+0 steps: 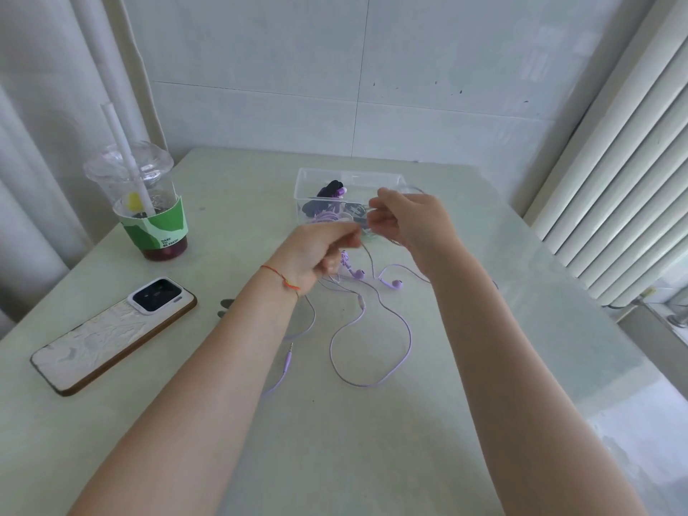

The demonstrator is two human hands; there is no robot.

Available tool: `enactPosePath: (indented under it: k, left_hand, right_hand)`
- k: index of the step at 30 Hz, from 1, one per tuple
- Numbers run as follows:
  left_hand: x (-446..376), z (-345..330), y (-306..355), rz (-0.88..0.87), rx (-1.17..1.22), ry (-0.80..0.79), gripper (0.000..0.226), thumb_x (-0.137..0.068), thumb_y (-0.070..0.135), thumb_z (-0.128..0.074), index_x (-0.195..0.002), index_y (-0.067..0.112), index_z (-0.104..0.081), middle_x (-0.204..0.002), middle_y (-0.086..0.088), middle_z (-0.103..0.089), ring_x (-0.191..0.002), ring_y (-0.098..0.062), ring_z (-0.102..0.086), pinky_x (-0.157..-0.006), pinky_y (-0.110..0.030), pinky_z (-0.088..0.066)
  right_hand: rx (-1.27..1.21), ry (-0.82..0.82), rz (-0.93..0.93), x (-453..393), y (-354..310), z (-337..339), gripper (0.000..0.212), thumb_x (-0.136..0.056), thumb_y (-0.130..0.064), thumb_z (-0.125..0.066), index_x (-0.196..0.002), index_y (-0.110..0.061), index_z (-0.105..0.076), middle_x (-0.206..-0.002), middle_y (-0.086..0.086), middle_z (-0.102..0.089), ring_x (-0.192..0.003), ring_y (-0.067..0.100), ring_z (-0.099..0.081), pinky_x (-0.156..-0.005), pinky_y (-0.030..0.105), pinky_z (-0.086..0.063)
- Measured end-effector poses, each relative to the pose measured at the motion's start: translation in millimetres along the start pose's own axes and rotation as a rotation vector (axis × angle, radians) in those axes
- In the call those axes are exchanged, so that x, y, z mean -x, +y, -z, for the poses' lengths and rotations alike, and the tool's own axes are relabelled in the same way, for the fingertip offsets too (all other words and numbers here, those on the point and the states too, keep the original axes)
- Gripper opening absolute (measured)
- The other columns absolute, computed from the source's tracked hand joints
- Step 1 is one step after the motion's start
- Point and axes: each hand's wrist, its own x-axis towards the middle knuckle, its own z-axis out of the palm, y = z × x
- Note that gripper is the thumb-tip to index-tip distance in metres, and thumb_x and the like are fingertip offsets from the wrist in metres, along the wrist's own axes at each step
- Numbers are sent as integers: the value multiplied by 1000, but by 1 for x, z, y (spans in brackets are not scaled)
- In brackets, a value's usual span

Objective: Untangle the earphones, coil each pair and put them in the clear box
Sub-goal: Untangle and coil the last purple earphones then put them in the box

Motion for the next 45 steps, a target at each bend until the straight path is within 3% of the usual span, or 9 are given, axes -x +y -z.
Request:
enactPosePath:
  k: [4, 9, 14, 19, 24, 28, 32, 40, 45]
  left_hand:
    - [-6, 10, 1, 55, 354, 132, 30, -97, 19, -54, -70, 20, -66, -63, 7, -69, -32, -4, -28, -40, -16, -23]
    - [-5, 9, 2, 44, 417, 93, 23, -99, 21, -52, -77, 19, -59, -65, 9, -68, -33, -3, -30, -39, -15, -27]
    - [-14, 19, -2, -174, 358, 647, 28, -94, 16, -54, -66, 15, -57, -55, 7, -63, -35, -11, -32, -40, -17, -25]
    - [-23, 35, -9, -287, 234, 936, 23, -87, 18, -51, -65, 15, -51, -50, 7, -62, -47, -20, -35, -53, -27, -31]
    - [-15, 20, -4, -252, 35, 716, 24, -88, 17, -60, -64, 12, -56, -55, 2, -57, -41, -13, -30, -39, -17, -25]
    - [-8, 4, -3, -213, -119, 247, 18, -92, 26, -64, -88, 9, -71, -74, -3, -67, -36, -9, -26, -39, -17, -21]
    - [-1, -7, -3, -102, -170, 9, 20, -96, 30, -58, -94, 15, -71, -91, -5, -72, -33, -8, -25, -46, -25, -19]
    - [-9, 5, -6, 8, -112, 325, 14, -91, 20, -60, -95, 12, -69, -67, -5, -54, -27, -7, -27, -38, -16, -20]
    - [-10, 9, -5, -32, -183, 381, 11, -88, 21, -62, -86, 16, -72, -61, -4, -53, -29, -8, -29, -35, -14, -22]
  right_hand:
    - [95, 48, 91, 0, 1, 1, 17, -84, -8, -59, -76, -2, -72, -73, 8, -66, -71, 18, -61, -90, 50, -54]
    - [528, -296, 68, 15, 1, -5, 12, -85, -28, -71, -85, -16, -70, -76, -2, -61, -68, 11, -52, -64, 25, -42]
    - [400, -227, -60, 11, 1, 0, 30, -90, -23, -63, -64, -13, -53, -52, 1, -47, -42, 17, -48, -54, 28, -50]
    - [572, 44, -7, -3, 13, 14, 23, -83, -22, -63, -64, -9, -62, -57, 4, -52, -57, 21, -44, -59, 27, -37]
    - [387, 160, 60, -3, 2, 21, 41, -97, -35, -47, -71, -18, -75, -50, -7, -53, -53, 13, -47, -55, 26, -39]
    - [129, -72, -47, 5, -4, 15, 51, -101, -38, -46, -66, -10, -69, -54, 5, -52, -43, 19, -42, -48, 25, -38]
    - [-22, -186, -42, 10, -8, 11, 46, -102, -37, -44, -72, -8, -63, -60, 9, -62, -50, 22, -58, -51, 27, -47]
    - [438, 135, -81, -1, -4, 33, 44, -95, -32, -43, -58, -10, -53, -34, -5, -36, -42, 22, -35, -46, 24, -33]
    - [1056, 518, 25, 3, -1, 37, 15, -85, -3, -47, -94, -11, -56, -100, 9, -51, -94, 32, -49, -79, 36, -37]
